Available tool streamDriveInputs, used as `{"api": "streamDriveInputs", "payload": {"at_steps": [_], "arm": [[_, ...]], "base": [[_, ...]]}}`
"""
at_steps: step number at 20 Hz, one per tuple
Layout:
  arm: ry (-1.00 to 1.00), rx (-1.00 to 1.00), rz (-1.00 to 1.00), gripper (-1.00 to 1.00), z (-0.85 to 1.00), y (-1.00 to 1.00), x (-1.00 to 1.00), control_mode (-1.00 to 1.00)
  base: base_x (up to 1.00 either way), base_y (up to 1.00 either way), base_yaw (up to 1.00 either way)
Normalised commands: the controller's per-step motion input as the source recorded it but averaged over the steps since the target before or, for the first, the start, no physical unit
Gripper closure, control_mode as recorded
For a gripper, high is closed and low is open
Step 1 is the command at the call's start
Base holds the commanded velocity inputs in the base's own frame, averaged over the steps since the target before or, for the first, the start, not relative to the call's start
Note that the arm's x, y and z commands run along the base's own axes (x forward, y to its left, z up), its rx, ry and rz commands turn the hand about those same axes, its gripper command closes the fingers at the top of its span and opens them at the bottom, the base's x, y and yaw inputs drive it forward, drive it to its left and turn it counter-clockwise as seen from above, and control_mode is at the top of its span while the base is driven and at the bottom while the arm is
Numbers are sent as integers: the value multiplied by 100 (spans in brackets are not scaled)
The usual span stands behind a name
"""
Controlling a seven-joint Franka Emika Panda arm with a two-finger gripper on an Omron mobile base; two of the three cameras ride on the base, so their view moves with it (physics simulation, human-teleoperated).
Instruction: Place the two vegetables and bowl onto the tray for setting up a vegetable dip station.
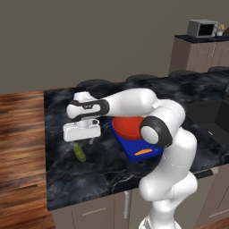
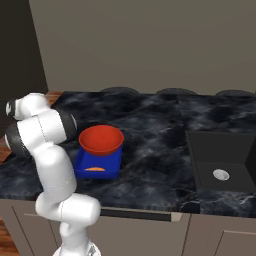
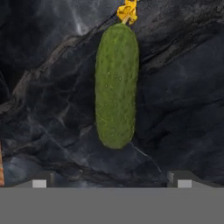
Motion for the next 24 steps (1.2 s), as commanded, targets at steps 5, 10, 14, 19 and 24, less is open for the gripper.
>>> {"api": "streamDriveInputs", "payload": {"at_steps": [5, 10, 14, 19, 24], "arm": [[11, -5, 1, -100, -33, 18, 22, -100], [9, -3, 0, -100, -31, 13, 23, -100], [7, 0, 0, -100, -24, 8, 19, -100], [5, -1, 1, -100, -21, 3, 2, -100], [1, -2, 0, -100, -18, 3, 0, -100]], "base": [[0, 0, 0], [0, 0, 0], [0, 0, 0], [0, 0, 0], [0, 0, 0]]}}
